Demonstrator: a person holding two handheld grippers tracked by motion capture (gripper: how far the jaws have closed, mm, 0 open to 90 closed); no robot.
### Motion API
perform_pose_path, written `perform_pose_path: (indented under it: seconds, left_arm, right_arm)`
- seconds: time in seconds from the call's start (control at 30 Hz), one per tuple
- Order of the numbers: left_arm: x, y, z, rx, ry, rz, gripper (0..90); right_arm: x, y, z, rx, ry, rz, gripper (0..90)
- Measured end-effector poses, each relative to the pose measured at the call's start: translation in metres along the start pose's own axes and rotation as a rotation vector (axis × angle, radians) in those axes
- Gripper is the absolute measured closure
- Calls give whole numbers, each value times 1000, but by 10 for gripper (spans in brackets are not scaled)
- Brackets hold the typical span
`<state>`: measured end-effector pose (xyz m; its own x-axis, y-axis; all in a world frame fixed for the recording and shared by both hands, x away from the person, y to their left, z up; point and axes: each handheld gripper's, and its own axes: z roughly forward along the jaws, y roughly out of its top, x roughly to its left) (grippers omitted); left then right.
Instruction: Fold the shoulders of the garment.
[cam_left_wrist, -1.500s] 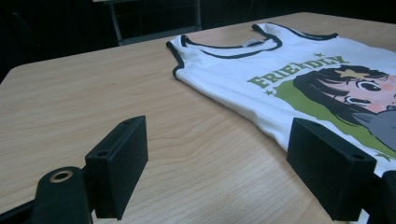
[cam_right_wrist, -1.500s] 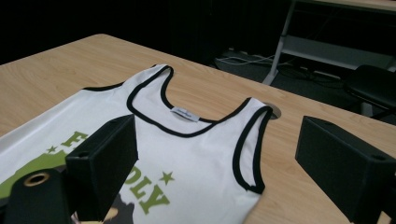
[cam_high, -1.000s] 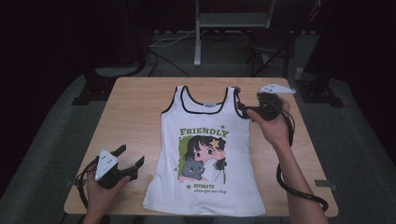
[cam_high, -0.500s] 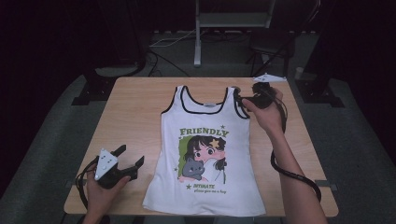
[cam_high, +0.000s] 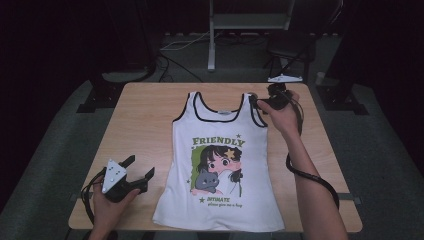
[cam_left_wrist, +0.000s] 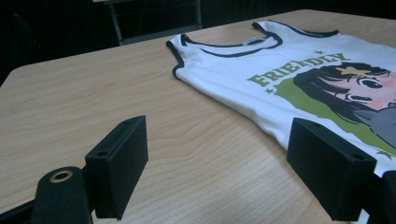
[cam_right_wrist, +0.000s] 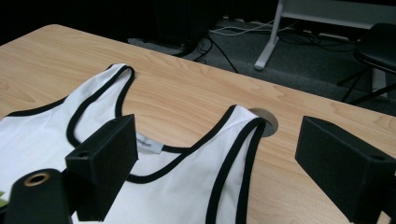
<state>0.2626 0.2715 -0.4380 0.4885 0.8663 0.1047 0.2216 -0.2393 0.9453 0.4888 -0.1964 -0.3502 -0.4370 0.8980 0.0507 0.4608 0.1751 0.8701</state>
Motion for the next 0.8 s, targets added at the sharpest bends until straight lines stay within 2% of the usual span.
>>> perform_pose_path:
  seconds: [0.4,0.6,0.8]
  left_arm:
    - [1,0,0,-2,-1,-3,202]
    - [1,0,0,-1,0,-7,202]
    - [1,0,0,-2,2,-7,201]
  right_arm:
    - [-7,4,25,48,-10,0,148]
    - [-12,3,38,62,-9,24,148]
    - [-17,-4,52,98,-17,41,148]
